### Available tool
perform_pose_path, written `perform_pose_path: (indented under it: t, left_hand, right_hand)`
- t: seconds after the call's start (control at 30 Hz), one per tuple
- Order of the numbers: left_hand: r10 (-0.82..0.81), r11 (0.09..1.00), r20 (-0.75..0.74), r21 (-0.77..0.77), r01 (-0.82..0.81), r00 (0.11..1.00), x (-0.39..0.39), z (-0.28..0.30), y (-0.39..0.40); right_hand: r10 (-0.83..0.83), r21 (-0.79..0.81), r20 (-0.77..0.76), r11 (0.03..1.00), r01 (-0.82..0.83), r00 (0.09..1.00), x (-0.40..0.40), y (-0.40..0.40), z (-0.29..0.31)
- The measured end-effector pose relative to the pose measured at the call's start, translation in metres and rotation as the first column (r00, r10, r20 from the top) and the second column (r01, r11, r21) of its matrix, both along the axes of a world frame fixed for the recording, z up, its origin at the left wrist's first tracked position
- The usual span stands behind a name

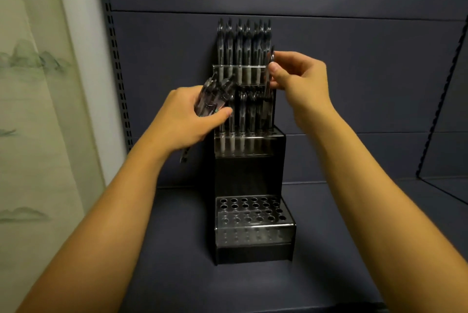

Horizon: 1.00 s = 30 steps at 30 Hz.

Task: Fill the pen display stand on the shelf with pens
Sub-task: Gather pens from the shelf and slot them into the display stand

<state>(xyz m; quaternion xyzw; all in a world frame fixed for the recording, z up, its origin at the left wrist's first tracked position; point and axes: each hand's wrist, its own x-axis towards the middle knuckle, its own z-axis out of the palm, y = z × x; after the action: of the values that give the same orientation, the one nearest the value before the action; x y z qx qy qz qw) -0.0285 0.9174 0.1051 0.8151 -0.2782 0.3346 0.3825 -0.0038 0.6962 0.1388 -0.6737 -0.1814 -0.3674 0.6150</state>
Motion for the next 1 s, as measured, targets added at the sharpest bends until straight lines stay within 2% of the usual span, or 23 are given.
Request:
perform_pose_path:
  t: [0.13, 0.33, 0.57, 0.77, 1.0]
  left_hand:
    - [-0.044, 0.998, 0.011, -0.036, 0.045, 0.999, 0.01, 0.011, -0.003]
    - [-0.102, 0.993, -0.043, -0.063, 0.1, 0.994, 0.018, 0.008, -0.008]
    - [-0.089, 0.996, -0.029, -0.03, 0.088, 0.996, 0.016, 0.013, -0.007]
    - [-0.122, 0.992, -0.026, -0.013, 0.122, 0.992, 0.018, 0.018, -0.009]
    - [-0.136, 0.99, -0.016, 0.019, 0.137, 0.991, 0.026, 0.023, -0.003]
  right_hand:
    - [-0.044, -0.064, 0.026, 0.997, 0.045, 0.999, 0.007, 0.001, 0.002]
    - [-0.02, -0.008, 0.015, 1.0, 0.02, 1.0, 0.009, -0.019, -0.001]
    - [0.018, -0.008, -0.049, 1.0, -0.018, 0.999, 0.016, -0.023, -0.016]
    - [-0.001, -0.07, -0.089, 0.998, -0.005, 0.996, 0.016, -0.015, -0.016]
    - [-0.123, -0.169, -0.14, 0.981, 0.098, 0.982, 0.016, -0.017, -0.006]
